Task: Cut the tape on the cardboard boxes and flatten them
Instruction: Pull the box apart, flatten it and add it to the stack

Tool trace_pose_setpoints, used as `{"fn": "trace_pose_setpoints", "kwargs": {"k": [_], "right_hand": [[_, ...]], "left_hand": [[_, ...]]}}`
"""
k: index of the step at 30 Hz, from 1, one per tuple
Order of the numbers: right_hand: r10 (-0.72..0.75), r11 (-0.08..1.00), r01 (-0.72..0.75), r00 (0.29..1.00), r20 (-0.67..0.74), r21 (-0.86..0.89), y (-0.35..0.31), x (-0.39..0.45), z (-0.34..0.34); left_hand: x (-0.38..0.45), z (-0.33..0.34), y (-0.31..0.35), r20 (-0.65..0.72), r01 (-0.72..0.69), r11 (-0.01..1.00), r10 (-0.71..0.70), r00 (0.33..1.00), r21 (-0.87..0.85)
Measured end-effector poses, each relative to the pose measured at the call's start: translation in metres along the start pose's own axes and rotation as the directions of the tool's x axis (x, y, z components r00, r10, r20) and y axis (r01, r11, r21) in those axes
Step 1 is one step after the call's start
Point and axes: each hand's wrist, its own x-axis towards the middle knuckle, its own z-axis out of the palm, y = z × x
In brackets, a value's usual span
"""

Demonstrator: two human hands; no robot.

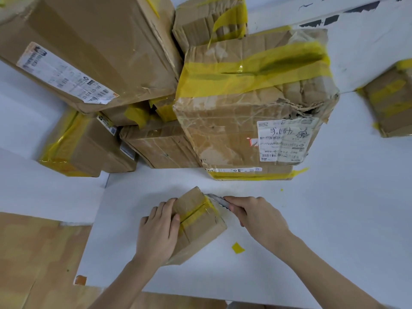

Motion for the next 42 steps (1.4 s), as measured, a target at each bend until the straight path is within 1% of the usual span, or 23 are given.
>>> {"fn": "trace_pose_setpoints", "kwargs": {"k": [5,10,13,18,28,36,38,42], "right_hand": [[-0.037,0.994,0.035,0.999,-0.013,-0.1,-0.001,0.004,0.003],[-0.117,0.942,0.095,0.992,-0.049,-0.323,0.003,0.004,0.005],[-0.138,0.925,0.118,0.99,-0.031,-0.36,0.006,-0.001,0.008],[-0.117,0.942,0.107,0.993,-0.014,-0.317,0.012,-0.013,0.008],[-0.107,0.95,0.116,0.993,0.049,-0.289,0.017,-0.028,0.003],[-0.082,0.957,0.087,0.996,0.03,-0.278,0.022,-0.041,0.003],[-0.066,0.971,0.067,0.998,0.012,-0.228,0.023,-0.039,0.002],[-0.011,1.0,0.011,0.998,-0.064,0.009,0.028,-0.044,0.008]], "left_hand": [[0.001,-0.002,0.0,-0.004,-0.005,1.0,0.005,1.0,-0.008],[0.001,-0.003,0.004,-0.004,0.028,1.0,-0.028,1.0,-0.005],[0.001,-0.003,0.008,0.014,0.07,0.997,-0.071,0.997,0.028],[0.003,-0.004,0.01,0.028,0.092,0.993,-0.095,0.995,0.071],[0.002,-0.001,0.008,0.023,0.11,0.991,-0.112,0.993,0.072],[0.003,-0.001,0.005,0.033,0.081,0.995,-0.083,0.996,0.051],[0.004,-0.002,0.003,0.029,0.071,0.997,-0.072,0.997,0.031],[0.0,-0.006,0.001,0.074,0.071,0.996,-0.075,0.994,0.053]]}}
